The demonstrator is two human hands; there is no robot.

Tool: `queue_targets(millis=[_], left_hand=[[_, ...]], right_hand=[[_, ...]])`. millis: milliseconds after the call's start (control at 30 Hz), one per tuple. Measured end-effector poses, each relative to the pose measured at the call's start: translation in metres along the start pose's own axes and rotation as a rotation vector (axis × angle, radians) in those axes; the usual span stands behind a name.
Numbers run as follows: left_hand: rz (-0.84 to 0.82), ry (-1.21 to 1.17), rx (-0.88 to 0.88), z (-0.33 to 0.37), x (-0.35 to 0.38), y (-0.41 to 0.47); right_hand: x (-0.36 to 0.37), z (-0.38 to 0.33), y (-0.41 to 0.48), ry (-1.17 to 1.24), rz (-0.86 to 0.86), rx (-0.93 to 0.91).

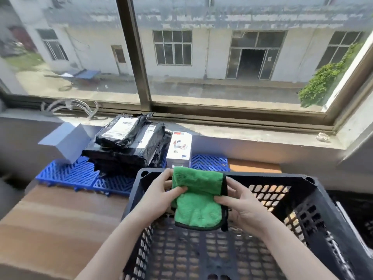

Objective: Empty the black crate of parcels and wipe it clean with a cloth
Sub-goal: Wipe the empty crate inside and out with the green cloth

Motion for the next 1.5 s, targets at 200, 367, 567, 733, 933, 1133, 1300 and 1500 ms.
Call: queue_targets(millis=[200,367,567,733,933,1133,1300,1500], left_hand=[[-0.141,-0.385,-0.211,-0.015,0.028,-0.046],[-0.054,-0.53,-0.358,-0.024,0.045,-0.086],[0.117,-0.442,-0.341,-0.03,0.04,-0.118],[0.292,-0.267,-0.205,-0.038,0.021,-0.132],[0.392,0.008,-0.124,-0.04,0.033,-0.143],[0.77,0.491,-0.157,-0.031,0.027,-0.195],[1.176,0.914,-0.265,-0.031,0.021,-0.241],[1.186,0.738,-0.543,-0.071,0.019,-0.25]], right_hand=[[-0.003,-0.007,0.007,0.017,-0.242,0.1],[0.017,-0.009,0.003,-0.062,-0.547,0.188],[0.039,-0.001,-0.002,-0.054,-0.705,0.264],[0.047,0.016,-0.005,-0.191,-0.657,0.362],[0.071,0.049,-0.024,-0.742,-0.933,0.31],[0.082,0.082,0.0,-0.985,-0.906,0.098],[0.087,0.134,0.016,-1.371,-0.92,-0.217],[0.09,0.21,0.019,-1.539,-0.992,-0.466]])
Point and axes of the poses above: each hand's wrist, its own y-axis towards the middle knuckle, its own x-axis out of the palm, z = x × y, the point moved 8 cm from there along y, towards the middle knuckle, and after that the axes turned 3 degrees about -z, right-handed, at the moved point
